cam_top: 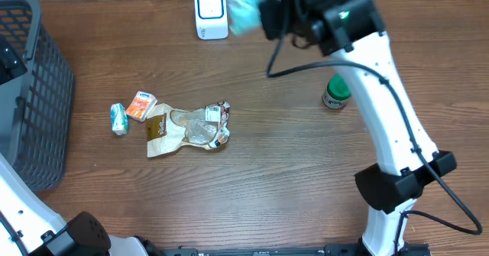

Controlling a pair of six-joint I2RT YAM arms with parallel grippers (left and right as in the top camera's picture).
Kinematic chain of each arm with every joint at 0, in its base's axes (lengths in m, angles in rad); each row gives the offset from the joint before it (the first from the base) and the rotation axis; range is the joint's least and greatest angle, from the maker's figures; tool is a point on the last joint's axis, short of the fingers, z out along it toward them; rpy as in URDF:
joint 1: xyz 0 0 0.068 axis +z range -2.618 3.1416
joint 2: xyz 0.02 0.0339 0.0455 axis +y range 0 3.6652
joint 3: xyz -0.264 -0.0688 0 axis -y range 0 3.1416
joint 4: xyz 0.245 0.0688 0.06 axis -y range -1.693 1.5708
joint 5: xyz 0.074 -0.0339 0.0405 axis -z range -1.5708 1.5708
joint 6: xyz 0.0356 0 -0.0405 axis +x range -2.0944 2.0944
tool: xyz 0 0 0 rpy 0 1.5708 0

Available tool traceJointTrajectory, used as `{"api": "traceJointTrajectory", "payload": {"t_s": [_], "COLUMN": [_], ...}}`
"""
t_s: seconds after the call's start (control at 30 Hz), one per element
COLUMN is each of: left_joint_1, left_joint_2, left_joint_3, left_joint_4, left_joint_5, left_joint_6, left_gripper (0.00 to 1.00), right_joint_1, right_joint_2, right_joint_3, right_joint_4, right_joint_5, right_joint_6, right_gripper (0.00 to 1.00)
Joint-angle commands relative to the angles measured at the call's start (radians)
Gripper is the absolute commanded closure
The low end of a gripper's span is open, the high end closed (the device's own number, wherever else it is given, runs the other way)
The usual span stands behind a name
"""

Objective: Scan the item barcode
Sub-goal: 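Carry the teal packet beside the jar and release it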

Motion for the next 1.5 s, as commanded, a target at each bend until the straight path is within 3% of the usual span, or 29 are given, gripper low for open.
{"api": "traceJointTrajectory", "payload": {"t_s": [0.0,0.23,0.53,0.77,0.83,0.9,1.03,1.23,1.47], "left_joint_1": [0.0,0.0,0.0,0.0,0.0,0.0,0.0,0.0,0.0], "left_joint_2": [0.0,0.0,0.0,0.0,0.0,0.0,0.0,0.0,0.0], "left_joint_3": [-0.003,-0.003,-0.003,-0.003,-0.003,-0.003,-0.003,-0.003,-0.003], "left_joint_4": [0.001,0.001,0.001,0.001,0.001,0.001,0.001,0.001,0.001], "left_joint_5": [0.008,0.008,0.008,0.008,0.008,0.008,0.008,0.008,0.008], "left_joint_6": [0.015,0.015,0.015,0.015,0.015,0.015,0.015,0.015,0.015], "left_gripper": [0.0,0.01,0.0,0.0,0.0,0.0,0.0,0.0,0.01], "right_joint_1": [-0.066,-0.148,-0.172,-0.208,-0.217,-0.23,-0.233,-0.225,-0.215], "right_joint_2": [0.003,0.003,0.003,0.005,0.005,0.005,0.005,-0.006,-0.003], "right_joint_3": [-0.023,-0.276,-0.635,-0.721,-0.724,-0.724,-0.704,-0.567,-0.534], "right_joint_4": [-0.136,-0.146,0.22,0.311,0.318,0.332,0.341,0.255,0.203], "right_joint_5": [-0.05,0.028,0.168,0.221,0.221,0.221,0.17,-0.038,-0.563], "right_joint_6": [0.079,0.068,0.068,0.067,0.067,0.067,0.072,0.073,0.076], "right_gripper": [0.96,0.96,0.96,0.95,0.87,0.67,0.42,0.35,0.32]}}
